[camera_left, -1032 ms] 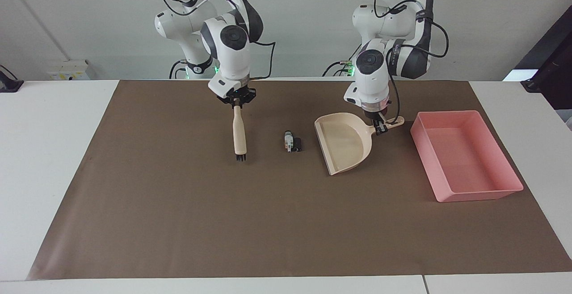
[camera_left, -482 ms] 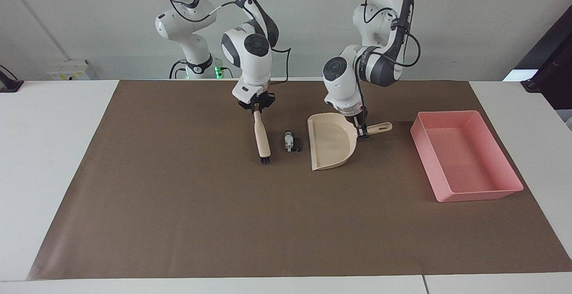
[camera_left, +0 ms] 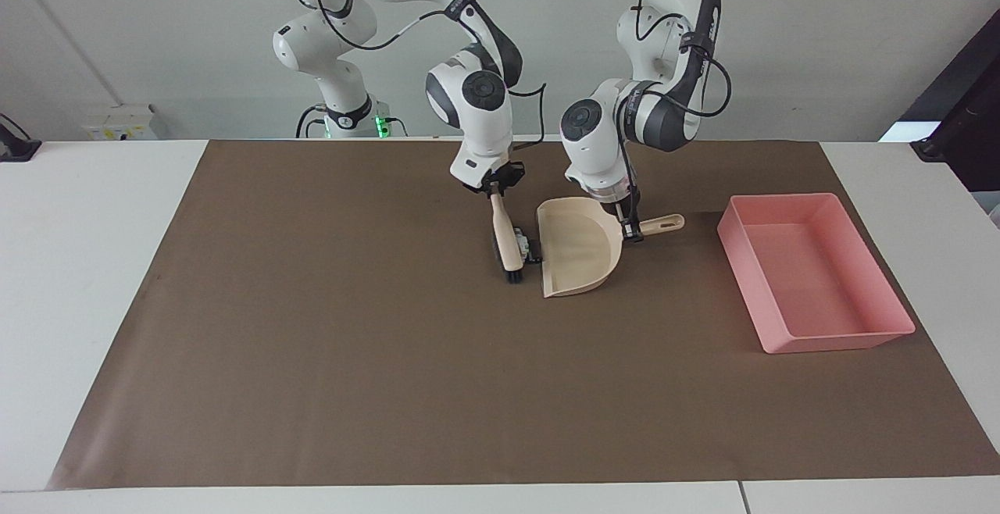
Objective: Clean e-waste and dump in bin
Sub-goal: 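Lift the brush with the right gripper while the left gripper holds the dustpan, then sweep the metal component into the dustpan with the right gripper's brush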
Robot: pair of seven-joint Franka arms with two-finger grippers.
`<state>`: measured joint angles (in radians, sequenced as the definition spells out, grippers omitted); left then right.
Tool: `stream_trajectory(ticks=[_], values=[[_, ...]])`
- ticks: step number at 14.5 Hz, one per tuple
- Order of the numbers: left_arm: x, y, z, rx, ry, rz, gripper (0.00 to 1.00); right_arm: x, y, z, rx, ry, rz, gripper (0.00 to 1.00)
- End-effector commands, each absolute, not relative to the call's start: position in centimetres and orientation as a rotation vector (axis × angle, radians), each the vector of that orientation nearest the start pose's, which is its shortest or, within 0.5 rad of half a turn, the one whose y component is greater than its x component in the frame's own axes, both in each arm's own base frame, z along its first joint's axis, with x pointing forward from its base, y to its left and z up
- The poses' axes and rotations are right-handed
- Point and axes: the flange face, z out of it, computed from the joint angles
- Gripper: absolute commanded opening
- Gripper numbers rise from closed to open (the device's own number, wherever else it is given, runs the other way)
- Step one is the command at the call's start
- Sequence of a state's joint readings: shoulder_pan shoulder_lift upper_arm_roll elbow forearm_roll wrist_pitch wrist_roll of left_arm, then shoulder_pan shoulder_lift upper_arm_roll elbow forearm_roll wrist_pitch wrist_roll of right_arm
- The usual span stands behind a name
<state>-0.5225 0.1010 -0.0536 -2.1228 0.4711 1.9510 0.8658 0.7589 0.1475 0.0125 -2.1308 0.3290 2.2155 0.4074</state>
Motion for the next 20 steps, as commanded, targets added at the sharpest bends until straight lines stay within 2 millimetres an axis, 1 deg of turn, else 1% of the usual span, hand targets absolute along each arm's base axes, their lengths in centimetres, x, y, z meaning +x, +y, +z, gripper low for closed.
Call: stream_trajectory(ticks=[1, 3, 4, 5, 6, 7, 9, 10, 11, 12, 13, 14, 15, 16, 17, 19, 20], values=[[45.2, -26.1, 34.3, -1.804, 2.044, 0.487, 0.00, 37.9, 42.5, 33.8, -2.796, -0.213, 0.307, 0.00], [45.1, -25.8, 34.3, -1.813, 2.048, 0.462, 0.00, 38.1, 43.2, 35.3, -2.685, -0.212, 0.317, 0.00], [45.1, -25.8, 34.2, -1.819, 2.058, 0.432, 0.00, 38.2, 43.0, 36.3, -2.663, -0.204, 0.311, 0.00], [45.2, -25.2, 33.9, -1.833, 2.058, 0.408, 0.00, 38.3, 42.6, 37.6, -2.653, -0.204, 0.296, 0.00], [45.2, -25.0, 34.0, -1.839, 2.062, 0.378, 0.00, 38.4, 42.0, 38.4, -2.649, -0.198, 0.301, 0.00], [45.5, -24.5, 33.8, -1.860, 2.057, 0.361, 0.00, 38.6, 41.4, 39.1, -2.650, -0.193, 0.311, 0.00], [45.5, -24.5, 33.8, -1.886, 2.067, 0.312, 0.00, 38.5, 40.4, 40.0, -2.659, -0.177, 0.331, 0.00], [46.0, -23.8, 33.8, -1.920, 2.060, 0.288, 0.00, 38.4, 40.0, 40.7, -2.685, -0.172, 0.322, 0.00], [46.3, -23.4, 33.9, -1.937, 2.056, 0.275, 0.00, 39.0, 38.8, 41.8, -2.721, -0.117, 0.299, 0.00], [46.4, -23.3, 34.1, -1.938, 2.061, 0.265, 0.00, 39.5, 36.8, 43.2, -2.783, -0.069, 0.311, 0.00], [46.7, -22.6, 34.6, -1.943, 2.094, 0.260, 0.00, 40.0, 34.6, 44.7, -2.842, -0.047, 0.298, 0.00], [47.1, -21.7, 35.0, -1.984, 2.134, 0.252, 0.00, 40.7, 31.6, 46.1, -2.900, -0.007, 0.296, 0.00], [47.3, -21.3, 36.0, -1.998, 2.172, 0.224, 0.00, 41.7, 28.3, 46.7, -2.941, 0.043, 0.320, 0.00], [47.8, -20.2, 36.7, -2.006, 2.178, 0.215, 0.00, 42.7, 25.2, 47.3, -2.967, 0.095, 0.325, 0.00], [48.5, -18.9, 37.2, -2.024, 2.162, 0.206, 0.00, 43.8, 21.9, 47.6, -3.002, 0.137, 0.327, 0.00], [49.7, -16.7, 39.2, -2.051, 2.160, 0.160, 0.00, 45.1, 15.6, 47.6, -3.067, 0.080, 0.364, 0.00], [50.4, -15.0, 40.6, -2.077, 2.195, 0.150, 0.00, 45.8, 11.2, 46.9, -3.062, 0.065, 0.391, 0.00]])
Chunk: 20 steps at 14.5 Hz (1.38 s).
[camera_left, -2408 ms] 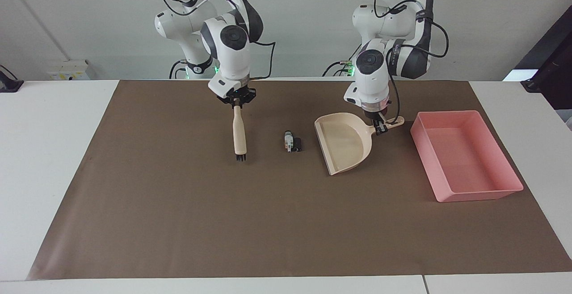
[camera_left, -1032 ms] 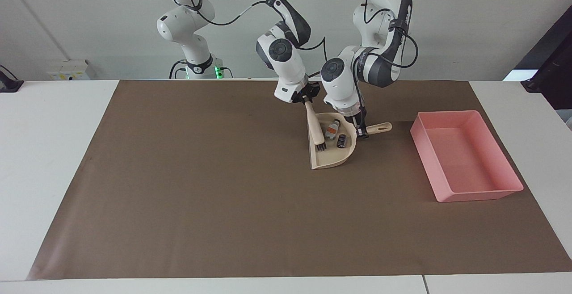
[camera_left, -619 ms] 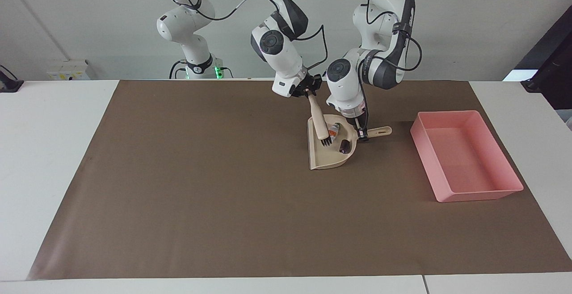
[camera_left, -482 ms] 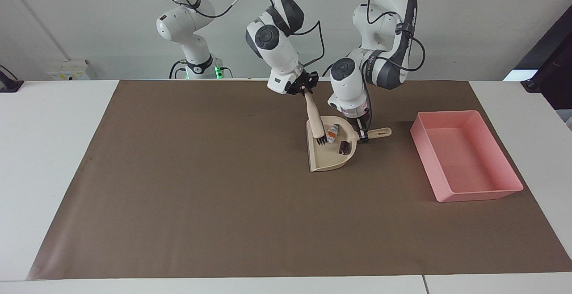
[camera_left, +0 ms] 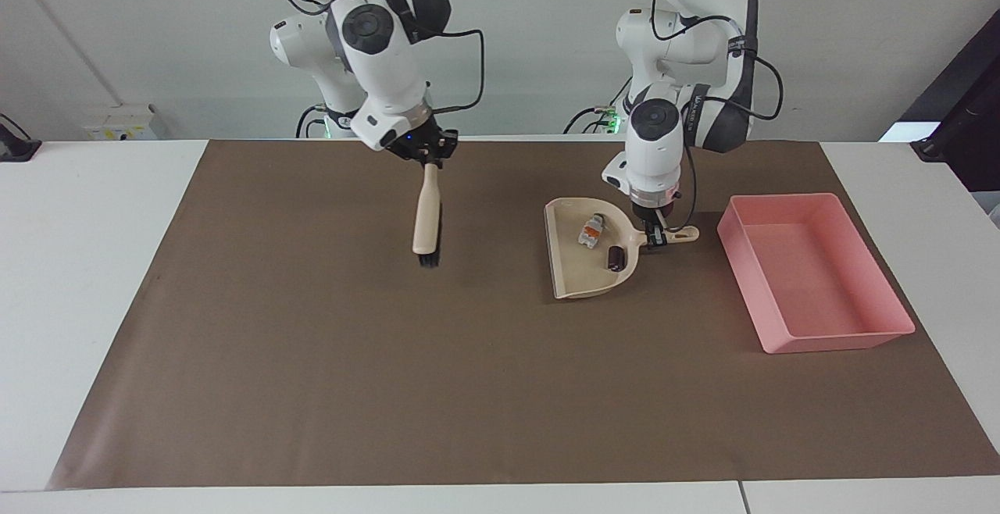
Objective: Clean e-waste and dump in bin
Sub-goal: 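Carry the dustpan over the pink bin while the right gripper returns the brush, then tip the dustpan with the left gripper to dump the component into the bin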
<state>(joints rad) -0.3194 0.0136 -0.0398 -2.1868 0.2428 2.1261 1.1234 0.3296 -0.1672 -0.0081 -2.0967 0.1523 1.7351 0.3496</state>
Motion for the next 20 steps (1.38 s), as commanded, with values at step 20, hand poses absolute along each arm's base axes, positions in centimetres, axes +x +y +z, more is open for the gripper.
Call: stream_trajectory(ticks=[20], values=[[59.5, 17.7, 51.8, -1.746, 1.965, 0.504, 0.00, 44.0, -10.4, 34.0, -3.100, -0.023, 0.268, 0.00]])
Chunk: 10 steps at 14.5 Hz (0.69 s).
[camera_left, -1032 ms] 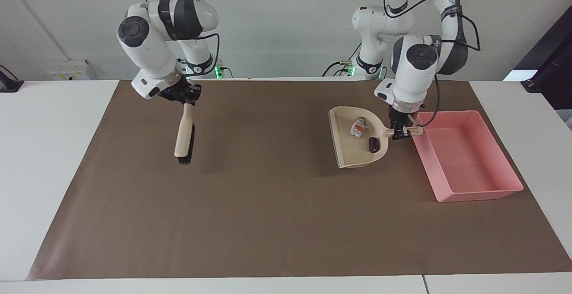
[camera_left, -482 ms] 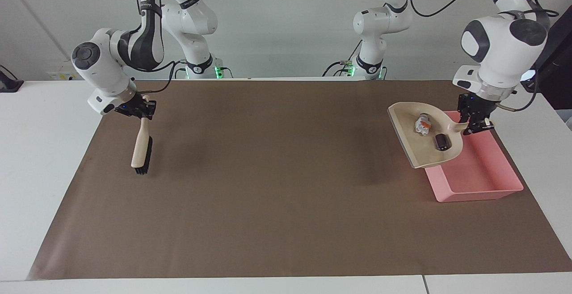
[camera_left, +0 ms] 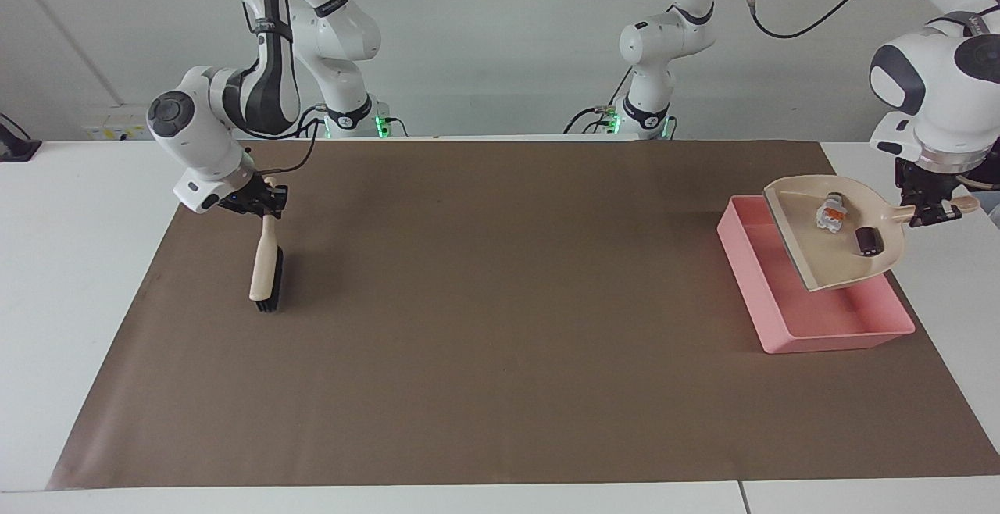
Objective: Clean e-waste and dump in bin
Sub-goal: 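Tip the dustpan with the left gripper to dump the component into the bin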
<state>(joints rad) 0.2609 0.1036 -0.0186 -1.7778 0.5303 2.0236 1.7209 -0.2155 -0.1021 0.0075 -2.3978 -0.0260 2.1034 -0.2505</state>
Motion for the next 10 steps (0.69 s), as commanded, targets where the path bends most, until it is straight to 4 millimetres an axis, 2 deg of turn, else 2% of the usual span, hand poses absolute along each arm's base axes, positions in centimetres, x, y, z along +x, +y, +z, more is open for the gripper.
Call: stream_trajectory(ticks=[1, 3, 4, 5, 6, 8, 10], values=[[59.6, 17.7, 51.5, -1.708, 1.939, 0.544, 0.00, 43.8, -10.3, 33.8, -3.100, -0.016, 0.273, 0.00], [59.2, 16.4, 49.5, -1.639, 1.870, 0.638, 0.00, 43.8, -10.3, 33.7, -3.100, -0.007, 0.273, 0.01], [58.9, 15.3, 48.6, -1.613, 1.808, 0.675, 0.00, 43.8, -10.2, 33.7, -3.100, -0.009, 0.276, 0.11], [58.7, 14.1, 47.9, -1.580, 1.762, 0.706, 0.00, 43.8, -10.0, 33.7, -3.100, -0.016, 0.276, 0.44], [58.3, 13.4, 47.4, -1.553, 1.730, 0.722, 0.00, 44.1, -10.0, 34.1, -3.101, -0.029, 0.276, 0.99], [57.8, 12.0, 46.7, -1.491, 1.710, 0.767, 0.00, 46.2, -10.4, 37.0, -3.116, -0.029, 0.212, 0.99], [56.7, 10.7, 46.0, -1.440, 1.643, 0.818, 0.00, 49.5, -11.0, 42.5, -3.153, -0.042, 0.011, 0.99]])
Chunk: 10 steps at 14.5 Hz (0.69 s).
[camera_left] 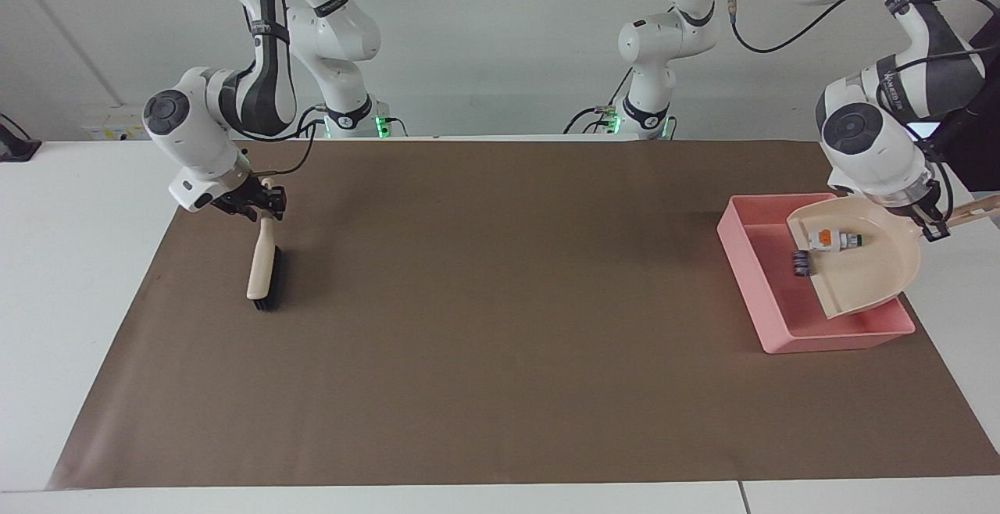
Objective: Clean e-waste and dump in bin
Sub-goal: 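Tip the dustpan with the left gripper to dump the component into the bin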
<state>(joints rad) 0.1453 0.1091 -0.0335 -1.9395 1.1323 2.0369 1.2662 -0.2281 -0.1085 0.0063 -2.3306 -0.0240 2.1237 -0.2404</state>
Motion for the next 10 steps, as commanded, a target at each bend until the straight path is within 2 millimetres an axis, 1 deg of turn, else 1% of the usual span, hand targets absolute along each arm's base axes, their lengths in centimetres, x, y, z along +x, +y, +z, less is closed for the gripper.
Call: stream_trajectory(ticks=[1, 2, 3, 4, 5, 6, 8, 9, 10], values=[[56.4, 10.3, 46.0, -1.449, 1.607, 0.831, 0.00, 50.8, -11.0, 45.8, -3.167, -0.042, -0.087, 0.99], [56.2, 10.3, 46.1, -1.436, 1.582, 0.882, 0.00, 51.8, -10.8, 48.9, -3.176, -0.052, -0.160, 0.99], [56.4, 9.6, 46.4, -1.384, 1.558, 0.930, 0.00, 52.3, -10.7, 51.5, -3.182, -0.054, -0.181, 0.99], [56.4, 9.0, 46.7, -1.347, 1.535, 0.966, 0.00, 52.5, -10.8, 54.3, -3.179, -0.005, -0.154, 0.99], [56.3, 8.5, 47.1, -1.324, 1.511, 0.999, 0.00, 52.3, -10.8, 56.3, -3.180, 0.106, -0.108, 0.99], [56.4, 8.1, 47.9, -1.300, 1.490, 1.018, 0.00, 51.9, -10.7, 58.2, -3.175, 0.227, -0.076, 0.99], [56.6, 7.4, 49.8, -1.292, 1.477, 1.032, 0.00, 51.3, -10.2, 61.2, -3.170, 0.359, -0.014, 0.99], [56.9, 7.2, 51.1, -1.280, 1.484, 1.043, 0.00, 51.0, -10.1, 62.6, -3.150, 0.449, 0.022, 0.99], [57.2, 7.0, 52.3, -1.271, 1.500, 1.044, 0.00, 51.1, -10.2, 63.9, -3.141, 0.496, 0.060, 0.99]])
